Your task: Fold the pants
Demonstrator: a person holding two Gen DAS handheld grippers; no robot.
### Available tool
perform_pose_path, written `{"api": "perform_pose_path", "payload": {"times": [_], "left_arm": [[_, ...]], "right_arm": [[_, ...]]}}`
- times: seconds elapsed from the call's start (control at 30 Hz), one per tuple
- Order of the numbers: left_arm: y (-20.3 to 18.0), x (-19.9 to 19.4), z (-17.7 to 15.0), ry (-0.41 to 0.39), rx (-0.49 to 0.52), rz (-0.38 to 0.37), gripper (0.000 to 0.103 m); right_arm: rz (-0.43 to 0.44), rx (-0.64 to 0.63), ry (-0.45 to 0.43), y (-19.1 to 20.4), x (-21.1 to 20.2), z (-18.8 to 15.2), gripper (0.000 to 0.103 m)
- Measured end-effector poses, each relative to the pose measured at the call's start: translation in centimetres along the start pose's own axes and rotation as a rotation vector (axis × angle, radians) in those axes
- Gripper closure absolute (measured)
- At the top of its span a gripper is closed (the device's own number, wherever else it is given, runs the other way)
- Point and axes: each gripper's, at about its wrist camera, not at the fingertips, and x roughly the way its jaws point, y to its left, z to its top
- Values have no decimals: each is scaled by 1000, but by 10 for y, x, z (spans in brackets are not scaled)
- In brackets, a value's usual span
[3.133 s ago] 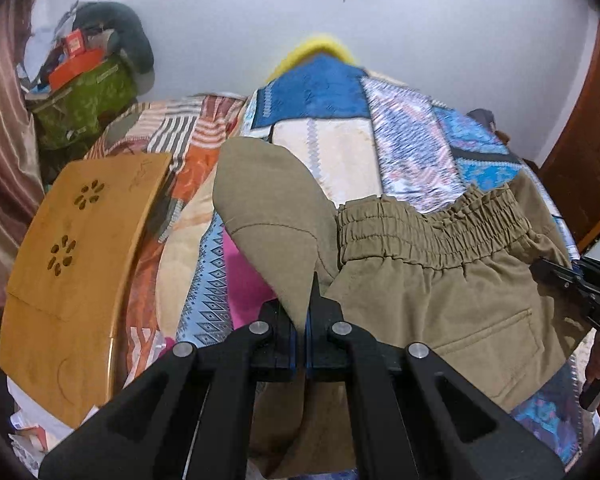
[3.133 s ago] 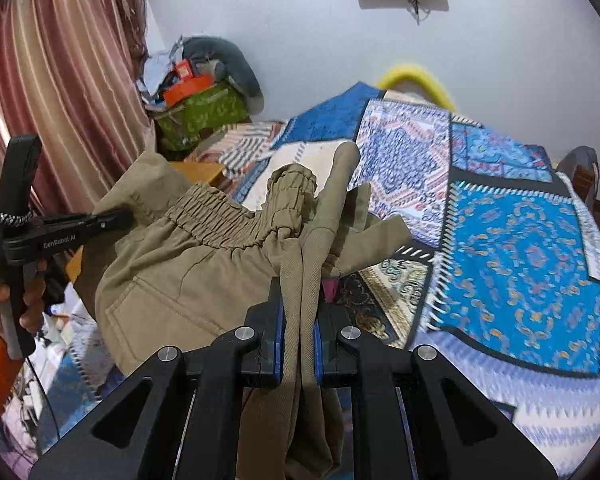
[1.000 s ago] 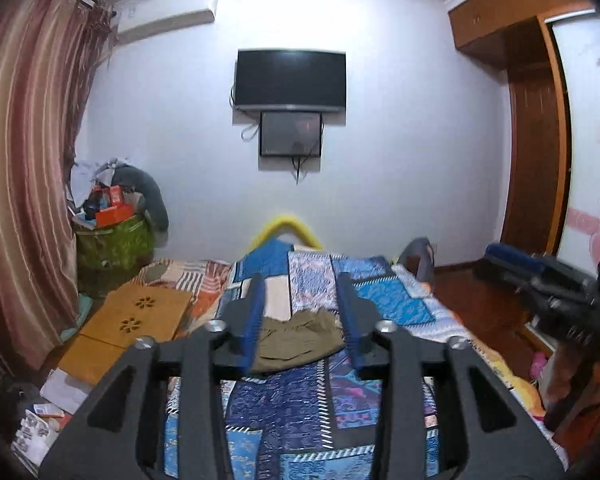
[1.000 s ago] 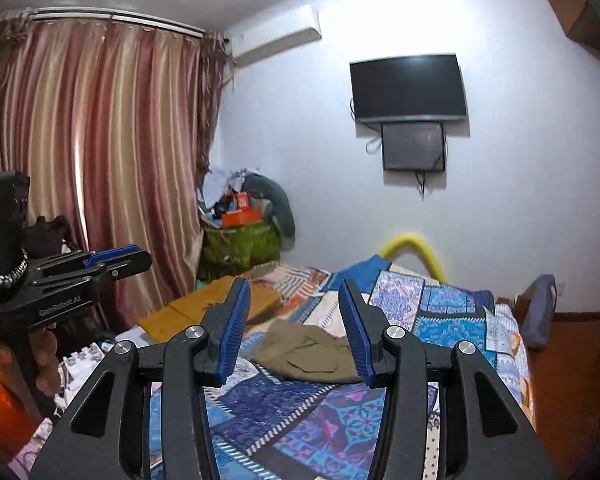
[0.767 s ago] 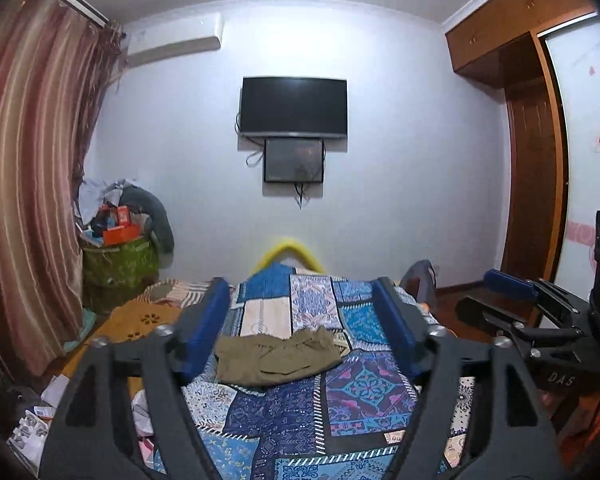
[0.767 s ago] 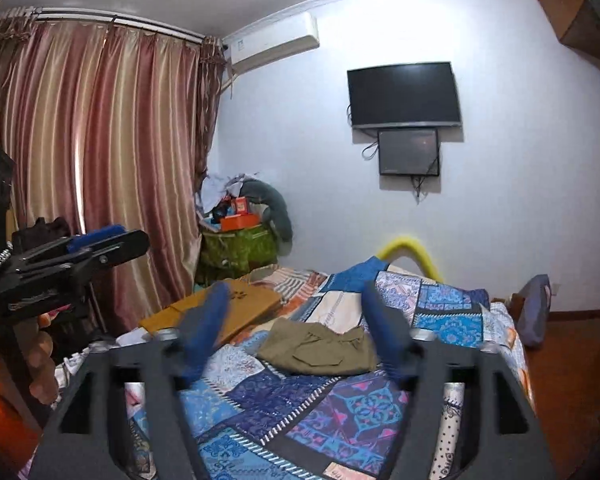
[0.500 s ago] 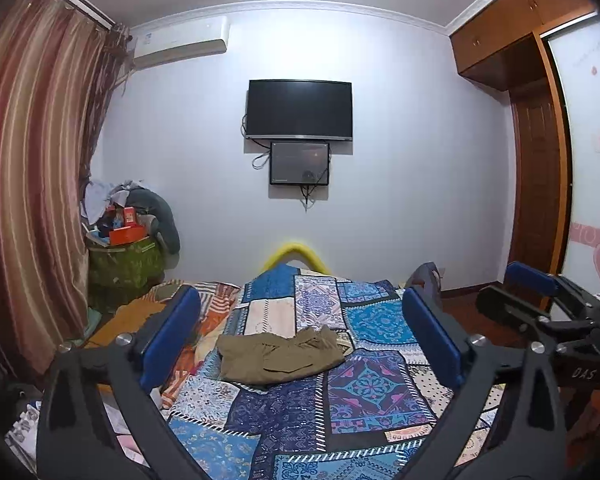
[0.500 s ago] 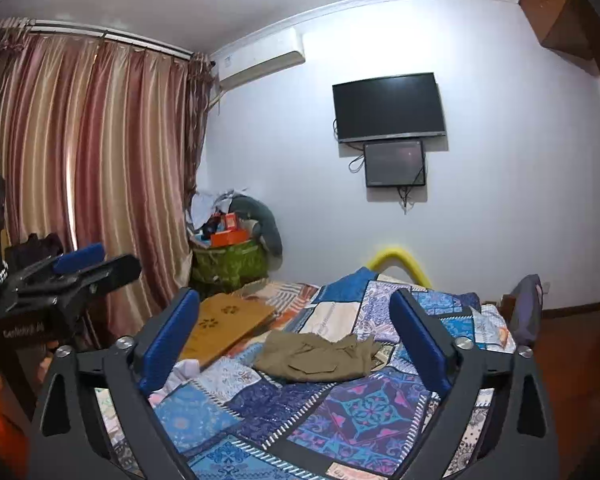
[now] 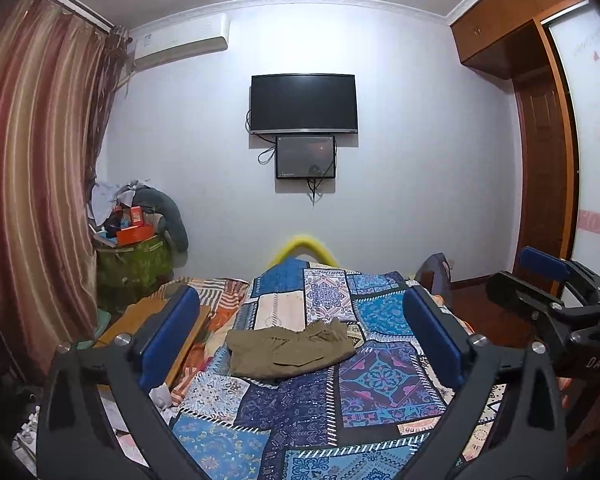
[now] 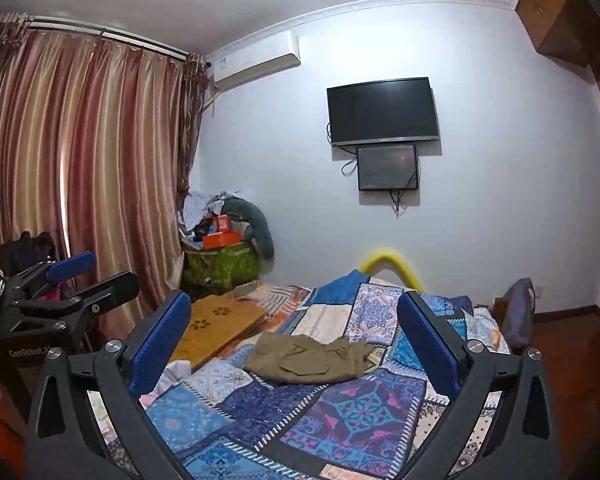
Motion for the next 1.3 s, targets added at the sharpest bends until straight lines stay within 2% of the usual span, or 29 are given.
{"api": "perform_pose_path", "payload": {"times": [1.3], "left_arm": [[-3, 14, -8, 25, -11, -23, 0]], "right_arm": [[-17, 15, 32, -4, -2, 3, 0]]}}
